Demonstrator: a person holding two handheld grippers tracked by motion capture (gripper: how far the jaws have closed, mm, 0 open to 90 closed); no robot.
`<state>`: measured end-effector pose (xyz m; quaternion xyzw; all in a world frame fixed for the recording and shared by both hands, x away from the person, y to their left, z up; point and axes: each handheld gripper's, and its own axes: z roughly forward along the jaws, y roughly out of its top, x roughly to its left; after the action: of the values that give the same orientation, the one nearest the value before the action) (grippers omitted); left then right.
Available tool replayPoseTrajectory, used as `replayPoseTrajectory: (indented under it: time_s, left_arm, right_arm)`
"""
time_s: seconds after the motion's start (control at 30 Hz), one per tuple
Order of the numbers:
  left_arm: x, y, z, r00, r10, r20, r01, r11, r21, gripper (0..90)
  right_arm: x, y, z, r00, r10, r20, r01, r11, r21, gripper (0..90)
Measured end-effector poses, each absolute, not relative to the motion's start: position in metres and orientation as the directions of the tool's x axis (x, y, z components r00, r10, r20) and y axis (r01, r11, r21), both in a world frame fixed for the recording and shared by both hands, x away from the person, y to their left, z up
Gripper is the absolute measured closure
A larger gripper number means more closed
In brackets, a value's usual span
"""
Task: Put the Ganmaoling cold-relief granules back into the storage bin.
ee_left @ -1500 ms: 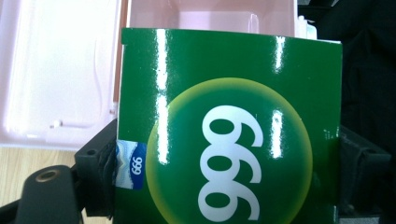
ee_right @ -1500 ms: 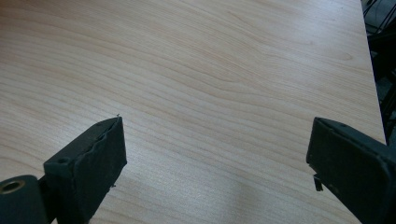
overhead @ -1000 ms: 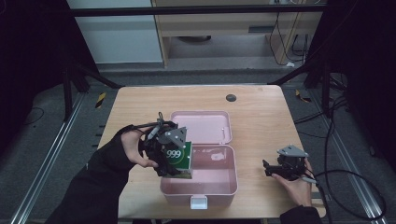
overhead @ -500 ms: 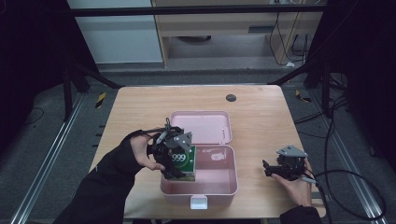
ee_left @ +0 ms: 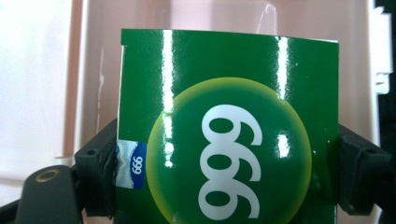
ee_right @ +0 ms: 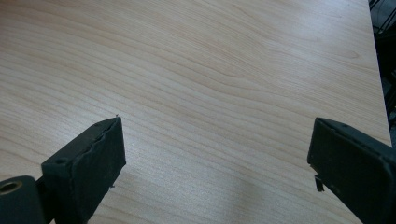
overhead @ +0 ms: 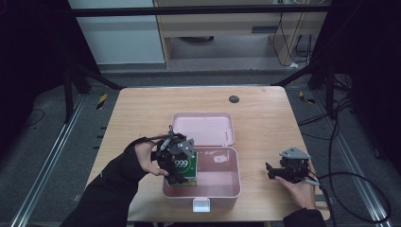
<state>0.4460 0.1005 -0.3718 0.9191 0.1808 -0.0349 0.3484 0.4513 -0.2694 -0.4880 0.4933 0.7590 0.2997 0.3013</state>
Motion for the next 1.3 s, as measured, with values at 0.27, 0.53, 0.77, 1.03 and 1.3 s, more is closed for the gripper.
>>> replayPoseTrajectory:
  time_s: [0.27,0.53,0.77,1.03,1.3]
  left_arm:
    - [0.445,0.099,-0.384,0.904,0.357,-0.234,0.419,-0.638,0.646,14.2]
    - [0.439,0.093,-0.4,0.86,0.415,-0.298,0.499,-0.559,0.661,14.0]
    - [0.434,0.087,-0.415,0.801,0.483,-0.355,0.576,-0.457,0.678,13.1]
    - [0.436,0.092,-0.402,0.82,0.454,-0.348,0.55,-0.455,0.7,10.3]
    - [0.438,0.118,-0.364,0.907,0.373,-0.194,0.384,-0.549,0.742,17.4]
  right_arm:
    - [0.451,-0.269,-0.489,-0.333,0.929,-0.161,0.572,0.335,0.749,4.3]
    - [0.451,-0.268,-0.489,-0.332,0.929,-0.163,0.572,0.336,0.748,4.1]
    - [0.451,-0.269,-0.489,-0.334,0.928,-0.165,0.573,0.339,0.747,3.6]
    - [0.452,-0.268,-0.489,-0.333,0.929,-0.165,0.575,0.339,0.745,2.8]
    - [0.451,-0.27,-0.487,-0.328,0.929,-0.171,0.579,0.341,0.741,2.8]
